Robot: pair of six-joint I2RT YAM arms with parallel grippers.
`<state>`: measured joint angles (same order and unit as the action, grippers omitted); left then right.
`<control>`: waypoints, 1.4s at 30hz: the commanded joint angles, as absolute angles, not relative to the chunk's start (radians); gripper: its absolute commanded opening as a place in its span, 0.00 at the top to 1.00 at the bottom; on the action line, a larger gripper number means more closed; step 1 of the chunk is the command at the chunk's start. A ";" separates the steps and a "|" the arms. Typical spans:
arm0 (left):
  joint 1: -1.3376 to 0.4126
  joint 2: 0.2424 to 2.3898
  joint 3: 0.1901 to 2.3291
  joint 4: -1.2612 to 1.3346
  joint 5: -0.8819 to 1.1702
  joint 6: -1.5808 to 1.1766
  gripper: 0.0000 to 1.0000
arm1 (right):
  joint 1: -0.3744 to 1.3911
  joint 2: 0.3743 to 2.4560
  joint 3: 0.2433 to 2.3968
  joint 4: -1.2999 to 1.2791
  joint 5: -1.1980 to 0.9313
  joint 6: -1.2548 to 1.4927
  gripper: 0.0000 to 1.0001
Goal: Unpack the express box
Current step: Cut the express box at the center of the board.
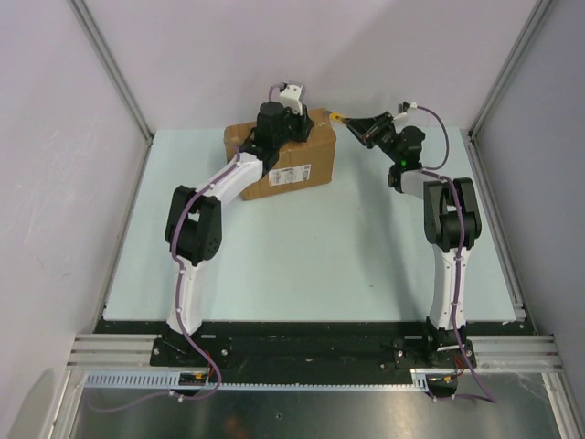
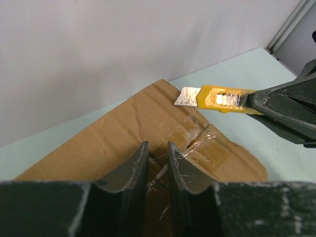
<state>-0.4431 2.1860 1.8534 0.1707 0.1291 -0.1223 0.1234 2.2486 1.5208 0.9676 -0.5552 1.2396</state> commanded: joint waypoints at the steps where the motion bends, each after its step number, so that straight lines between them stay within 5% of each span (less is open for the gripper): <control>1: -0.436 2.233 1.789 -0.055 0.087 -0.078 0.74 | 0.118 2.255 1.555 0.980 -0.538 1.221 1.00; 42: -0.433 2.223 1.769 -0.057 0.081 -0.081 0.76 | 0.094 2.180 1.499 1.025 -0.488 1.261 1.00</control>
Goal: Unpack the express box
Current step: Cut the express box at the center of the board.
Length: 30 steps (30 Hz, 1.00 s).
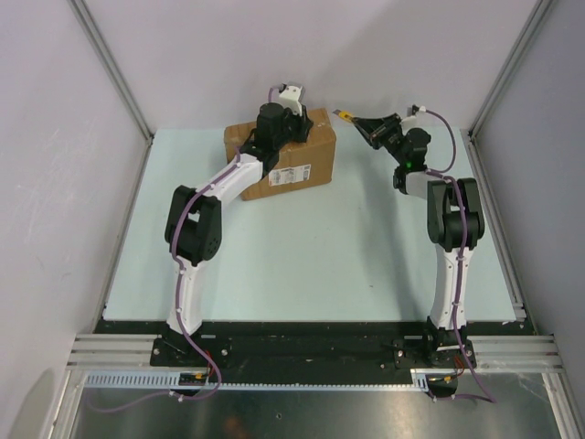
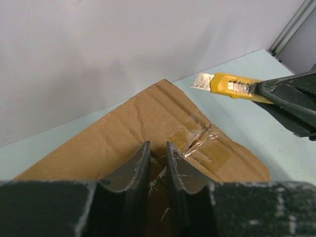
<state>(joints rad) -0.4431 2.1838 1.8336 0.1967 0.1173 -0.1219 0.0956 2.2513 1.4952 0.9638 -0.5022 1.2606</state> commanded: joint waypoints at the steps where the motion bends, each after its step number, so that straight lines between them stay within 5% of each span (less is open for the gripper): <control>1: -0.433 2.223 1.769 -0.055 0.083 -0.081 0.76 | 0.094 2.181 1.500 1.020 -0.488 1.258 1.00; 30: -0.433 2.209 1.746 -0.057 0.078 -0.086 0.77 | 0.127 2.206 1.503 0.997 -0.500 1.235 1.00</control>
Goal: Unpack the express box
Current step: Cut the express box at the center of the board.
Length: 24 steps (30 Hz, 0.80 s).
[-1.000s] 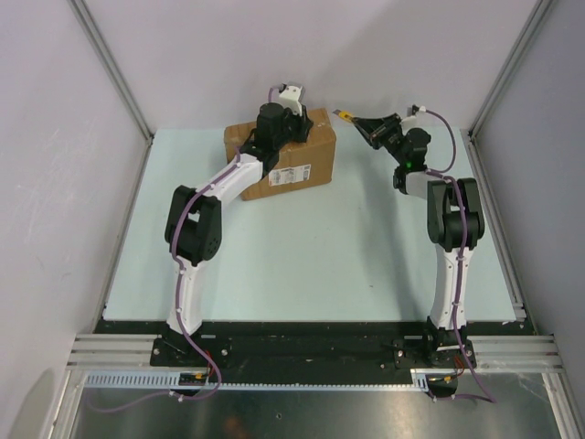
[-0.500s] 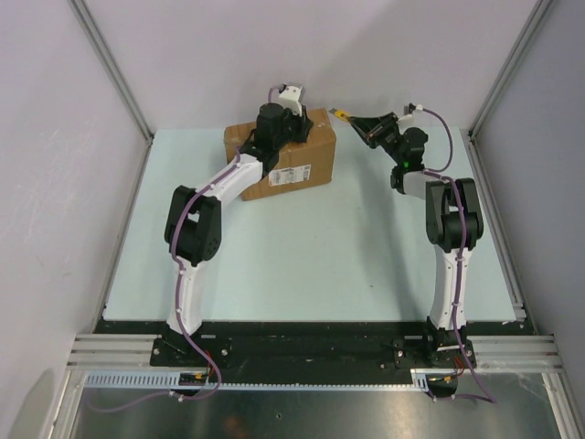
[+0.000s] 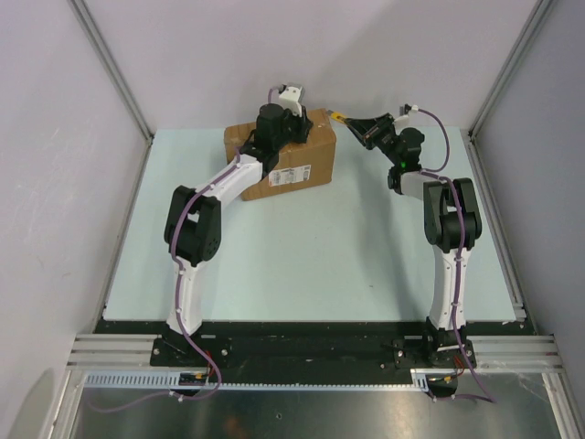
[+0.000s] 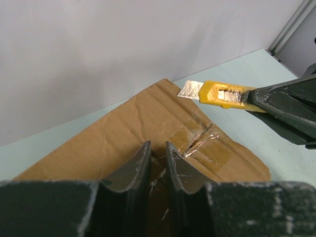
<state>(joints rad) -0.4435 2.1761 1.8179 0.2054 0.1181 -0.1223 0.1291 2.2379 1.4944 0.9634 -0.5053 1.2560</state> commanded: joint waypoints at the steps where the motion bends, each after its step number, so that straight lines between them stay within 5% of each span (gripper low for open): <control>1: -0.431 2.207 1.744 -0.057 0.078 -0.086 0.77 | 0.126 2.203 1.502 1.000 -0.494 1.235 1.00; 24: -0.428 2.210 1.747 -0.057 0.081 -0.092 0.78 | 0.126 2.210 1.486 1.031 -0.502 1.258 1.00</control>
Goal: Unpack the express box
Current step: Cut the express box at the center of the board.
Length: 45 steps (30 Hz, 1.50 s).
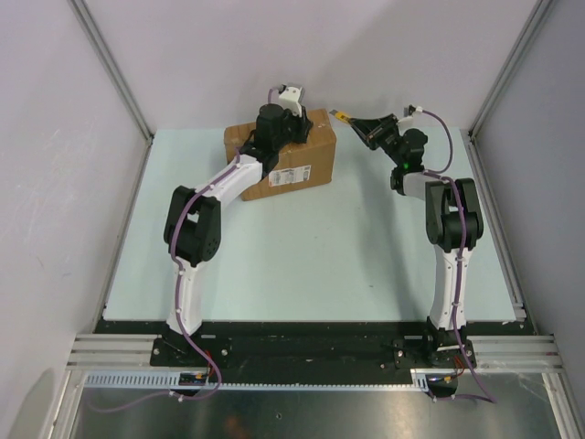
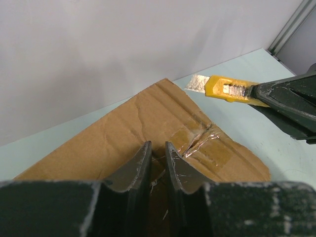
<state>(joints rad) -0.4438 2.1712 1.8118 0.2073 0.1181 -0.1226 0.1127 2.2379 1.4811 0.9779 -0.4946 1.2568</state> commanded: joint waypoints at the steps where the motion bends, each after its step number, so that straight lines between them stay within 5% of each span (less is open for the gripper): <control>1: -0.428 2.210 1.747 -0.057 0.081 -0.092 0.78 | 0.129 2.212 1.488 1.031 -0.503 1.256 1.00; 25: -0.403 2.319 1.894 -0.245 -0.028 -0.279 0.83 | 0.132 2.141 1.454 0.841 -0.784 1.220 1.00; 45: -0.394 2.433 2.013 -0.383 -0.026 -0.376 0.88 | 0.115 2.069 1.382 0.753 -0.733 1.147 1.00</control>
<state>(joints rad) -0.4297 2.2944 2.0750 -0.0536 0.0555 -0.3862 0.1089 2.1204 1.4078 0.8051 -0.5949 1.1698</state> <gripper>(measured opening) 0.121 0.142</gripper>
